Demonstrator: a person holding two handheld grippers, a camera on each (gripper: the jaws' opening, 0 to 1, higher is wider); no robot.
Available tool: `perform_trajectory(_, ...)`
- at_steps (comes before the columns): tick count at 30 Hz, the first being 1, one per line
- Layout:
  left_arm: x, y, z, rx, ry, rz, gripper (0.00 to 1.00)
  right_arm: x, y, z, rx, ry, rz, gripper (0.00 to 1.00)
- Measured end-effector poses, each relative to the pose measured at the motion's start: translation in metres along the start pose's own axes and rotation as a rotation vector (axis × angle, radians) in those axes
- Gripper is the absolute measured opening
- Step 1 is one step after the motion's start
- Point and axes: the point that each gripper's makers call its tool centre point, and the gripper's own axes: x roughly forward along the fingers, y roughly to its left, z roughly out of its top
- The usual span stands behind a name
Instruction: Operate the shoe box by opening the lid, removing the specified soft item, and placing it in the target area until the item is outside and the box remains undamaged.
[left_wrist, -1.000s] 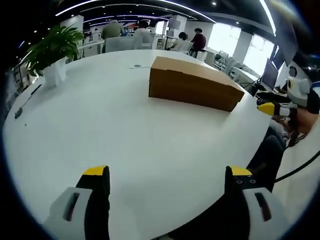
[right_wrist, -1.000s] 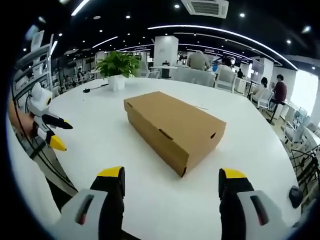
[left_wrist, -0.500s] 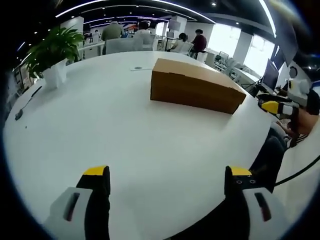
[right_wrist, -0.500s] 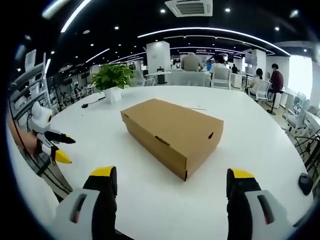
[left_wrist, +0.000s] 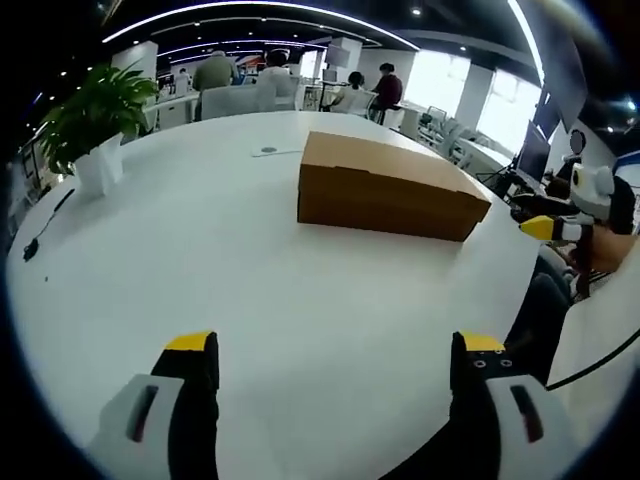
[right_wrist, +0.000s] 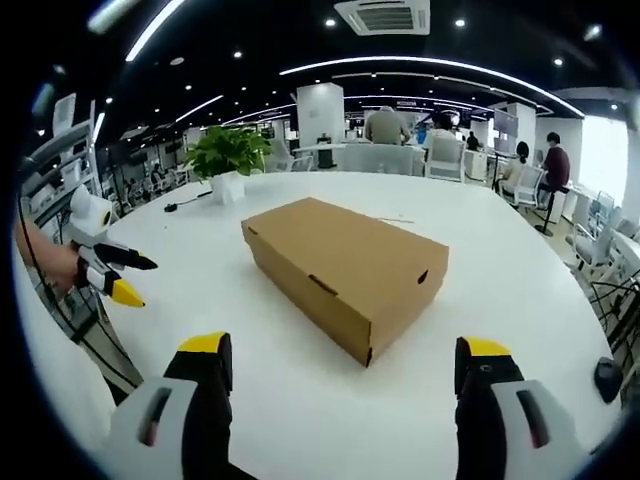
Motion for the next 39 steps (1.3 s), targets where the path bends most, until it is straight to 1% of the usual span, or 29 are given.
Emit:
perform_trajectory(1, 0.001, 0.000, 0.001, 0.003, 0.000, -0.001, 0.99, 0.000, -0.005, -0.006, -0.036, 0.039, -0.016, 0.91)
perform_trajectory(6, 0.008, -0.001, -0.001, 0.030, 0.043, -0.009, 0.99, 0.003, -0.009, -0.002, -0.039, 0.032, -0.021, 0.88)
perform_trajectory(7, 0.008, -0.001, 0.000, 0.036, 0.046, -0.012, 0.99, 0.003, -0.010, -0.002, -0.050, 0.042, -0.027, 0.87)
perform_trajectory(8, 0.011, 0.003, 0.003, 0.048, 0.046, -0.013, 0.99, 0.003, -0.010, -0.002, -0.054, 0.041, -0.027, 0.86)
perform_trajectory(10, 0.011, 0.004, 0.005, 0.055, 0.046, -0.013, 0.99, 0.004, -0.011, -0.001, -0.056, 0.042, -0.026, 0.84)
perform_trajectory(14, 0.014, 0.006, 0.009, 0.060, 0.047, -0.016, 0.99, 0.005, -0.012, -0.008, -0.073, 0.081, -0.020, 0.76)
perform_trajectory(15, 0.014, 0.006, 0.009, 0.063, 0.049, -0.015, 0.99, 0.005, -0.012, -0.009, -0.073, 0.084, -0.020, 0.76)
perform_trajectory(18, 0.016, 0.007, 0.008, 0.065, 0.055, -0.016, 0.99, 0.006, -0.013, -0.008, -0.058, 0.072, -0.021, 0.78)
perform_trajectory(23, 0.017, 0.002, 0.002, 0.056, 0.063, -0.026, 0.99, 0.008, -0.014, -0.004, -0.019, 0.052, -0.019, 0.84)
perform_trajectory(26, 0.019, 0.000, -0.003, 0.011, 0.052, -0.025, 0.99, 0.010, -0.015, -0.001, 0.032, 0.028, -0.003, 0.87)
perform_trajectory(30, 0.015, -0.019, -0.016, -0.080, 0.034, -0.035, 0.99, 0.009, -0.014, 0.003, 0.056, 0.014, -0.014, 0.88)
perform_trajectory(32, 0.015, -0.025, -0.022, -0.085, 0.039, -0.043, 0.99, 0.009, -0.015, 0.005, 0.075, 0.004, -0.014, 0.88)
perform_trajectory(34, 0.014, -0.029, -0.030, -0.069, 0.063, -0.053, 0.99, 0.009, -0.016, 0.002, 0.065, 0.017, -0.017, 0.87)
perform_trajectory(36, 0.012, -0.031, -0.028, -0.058, 0.067, -0.051, 0.99, 0.009, -0.017, 0.002, 0.053, 0.020, -0.017, 0.87)
perform_trajectory(38, 0.012, -0.025, -0.025, -0.060, 0.064, -0.044, 0.99, 0.009, -0.017, 0.001, 0.048, 0.027, -0.021, 0.86)
perform_trajectory(39, 0.012, -0.021, -0.024, -0.068, 0.062, -0.043, 0.99, 0.008, -0.018, -0.001, 0.029, 0.040, -0.029, 0.85)
